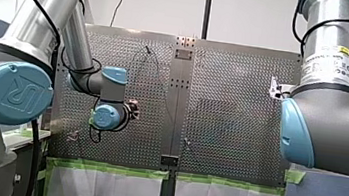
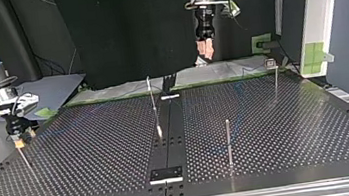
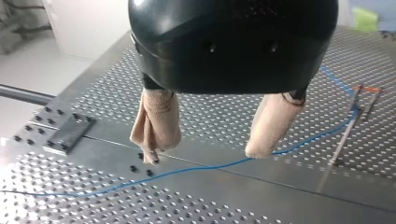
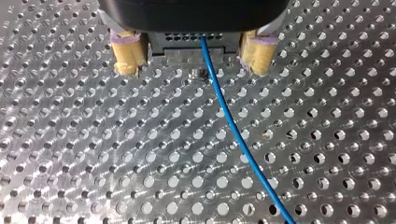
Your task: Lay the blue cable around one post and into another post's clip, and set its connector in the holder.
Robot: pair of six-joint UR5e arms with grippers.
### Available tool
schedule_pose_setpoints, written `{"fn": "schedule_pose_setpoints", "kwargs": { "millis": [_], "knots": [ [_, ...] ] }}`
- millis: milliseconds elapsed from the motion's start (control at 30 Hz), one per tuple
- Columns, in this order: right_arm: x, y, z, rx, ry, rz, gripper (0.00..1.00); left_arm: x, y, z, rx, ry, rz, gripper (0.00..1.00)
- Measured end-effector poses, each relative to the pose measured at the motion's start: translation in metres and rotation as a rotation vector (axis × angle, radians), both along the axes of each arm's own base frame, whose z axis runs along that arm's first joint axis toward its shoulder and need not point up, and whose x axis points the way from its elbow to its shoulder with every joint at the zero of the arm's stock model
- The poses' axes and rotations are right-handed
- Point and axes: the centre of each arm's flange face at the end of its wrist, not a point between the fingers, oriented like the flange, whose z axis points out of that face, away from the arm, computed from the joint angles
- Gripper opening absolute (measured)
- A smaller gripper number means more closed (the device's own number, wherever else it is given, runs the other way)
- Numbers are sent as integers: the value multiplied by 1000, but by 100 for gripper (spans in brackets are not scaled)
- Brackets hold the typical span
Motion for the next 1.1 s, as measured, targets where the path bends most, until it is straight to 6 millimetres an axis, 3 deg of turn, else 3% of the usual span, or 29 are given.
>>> {"fn": "schedule_pose_setpoints", "kwargs": {
  "millis": [733,1100],
  "knots": [
    [2,1,0,3,0,5,99,17,-7,23,-95,-187,7,98],
    [2,1,0,3,0,5,99,13,5,13,-26,-116,82,98]
  ]
}}
